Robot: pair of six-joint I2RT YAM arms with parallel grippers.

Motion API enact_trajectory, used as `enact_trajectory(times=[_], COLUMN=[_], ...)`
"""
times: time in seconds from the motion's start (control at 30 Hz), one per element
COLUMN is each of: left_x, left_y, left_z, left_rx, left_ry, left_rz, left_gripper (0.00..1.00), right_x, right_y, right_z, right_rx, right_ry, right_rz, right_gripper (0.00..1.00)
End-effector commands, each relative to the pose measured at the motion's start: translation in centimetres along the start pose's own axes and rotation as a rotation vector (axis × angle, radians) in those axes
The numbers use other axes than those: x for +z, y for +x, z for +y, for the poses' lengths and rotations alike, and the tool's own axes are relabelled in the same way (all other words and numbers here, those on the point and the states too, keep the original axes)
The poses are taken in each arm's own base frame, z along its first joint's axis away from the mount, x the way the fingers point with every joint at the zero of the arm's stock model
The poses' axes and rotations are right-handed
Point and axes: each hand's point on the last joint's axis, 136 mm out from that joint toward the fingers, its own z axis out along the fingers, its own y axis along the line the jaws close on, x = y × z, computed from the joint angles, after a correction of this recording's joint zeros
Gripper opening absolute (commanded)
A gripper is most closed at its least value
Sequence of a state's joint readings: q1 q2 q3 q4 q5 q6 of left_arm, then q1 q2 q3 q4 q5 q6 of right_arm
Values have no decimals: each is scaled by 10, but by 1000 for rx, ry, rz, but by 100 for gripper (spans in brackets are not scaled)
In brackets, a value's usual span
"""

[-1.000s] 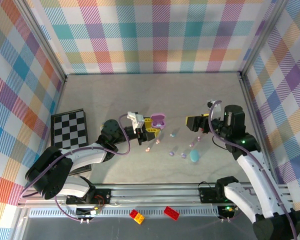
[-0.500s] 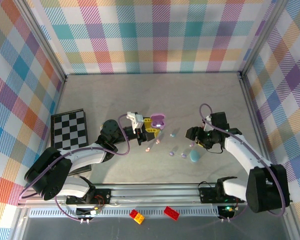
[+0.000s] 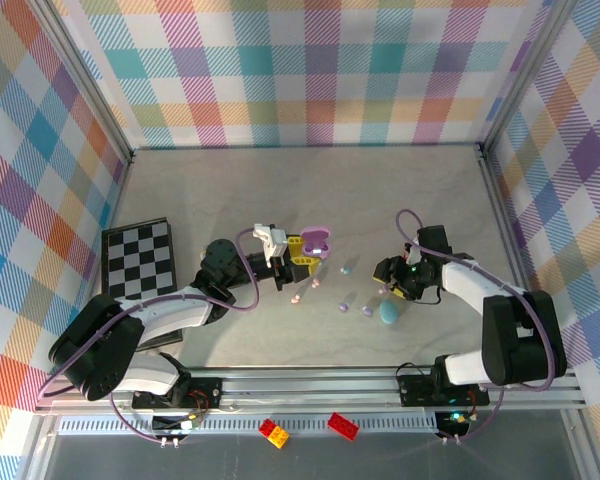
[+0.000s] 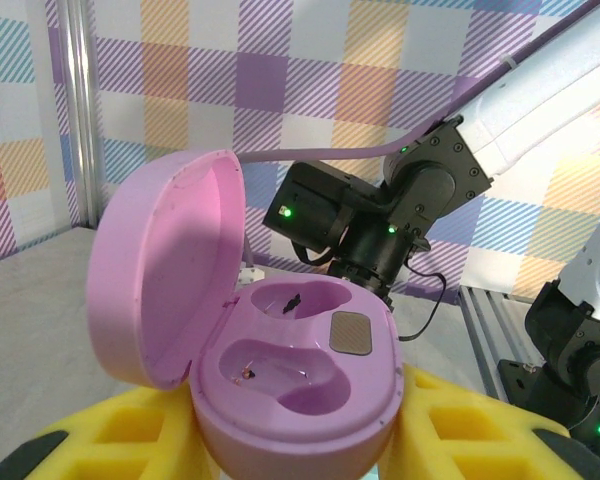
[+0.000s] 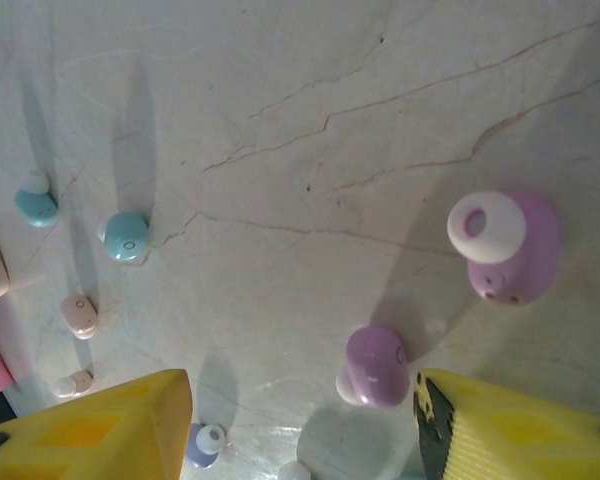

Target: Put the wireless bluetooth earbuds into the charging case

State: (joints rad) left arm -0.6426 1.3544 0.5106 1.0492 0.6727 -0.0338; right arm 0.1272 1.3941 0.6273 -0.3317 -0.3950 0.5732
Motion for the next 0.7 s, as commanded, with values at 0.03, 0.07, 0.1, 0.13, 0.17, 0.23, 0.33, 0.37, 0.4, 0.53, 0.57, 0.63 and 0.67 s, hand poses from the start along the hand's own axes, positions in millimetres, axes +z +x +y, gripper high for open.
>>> enact_trajectory(times=[0.03, 0.07, 0.1, 0.13, 0.17, 0.23, 0.33, 0.37, 0.4, 0.53, 0.57, 0.63, 0.67], left_x=[-4, -4, -4, -4, -4, -4, -4, -4, -4, -4, -4, -4, -5], left_y=[-15, -17, -18, -20, -21, -22, -22, -21, -21, -20, -21, -22, -22], left_z=[-8, -9, -10, -10, -11, -12, -12, -12, -12, -13, -14, -14, -14], left_rx=[43, 44, 45, 46, 48, 53, 55, 53, 53, 51, 51, 52, 52], left_ry=[34, 42, 45, 49, 49, 52, 55, 56, 58, 63, 63, 64, 65], left_rz=[-38, -40, -41, -43, -44, -43, -43, -40, -40, -39, -41, -43, -43], left_gripper=[38, 38, 38, 38, 38, 38, 38, 38, 38, 38, 38, 38, 38], right_x=[6, 7, 9, 10, 11, 12, 13, 13, 13, 14, 14, 16, 17], right_y=[-6, -5, -4, -2, -1, 2, 5, 5, 5, 7, 7, 7, 7], right_z=[3, 3, 3, 3, 1, -1, -1, 0, 0, -2, -3, -3, -3], right_rx=[13, 14, 12, 10, 12, 15, 22, 22, 23, 28, 33, 37, 42], right_ry=[-29, -34, -37, -39, -36, -34, -44, -49, -49, -48, -44, -46, -51], right_rz=[1, 7, 16, 25, 32, 40, 48, 47, 48, 49, 51, 54, 54], right_gripper=[59, 59, 59, 59, 59, 58, 56, 55, 54, 50, 50, 48, 47])
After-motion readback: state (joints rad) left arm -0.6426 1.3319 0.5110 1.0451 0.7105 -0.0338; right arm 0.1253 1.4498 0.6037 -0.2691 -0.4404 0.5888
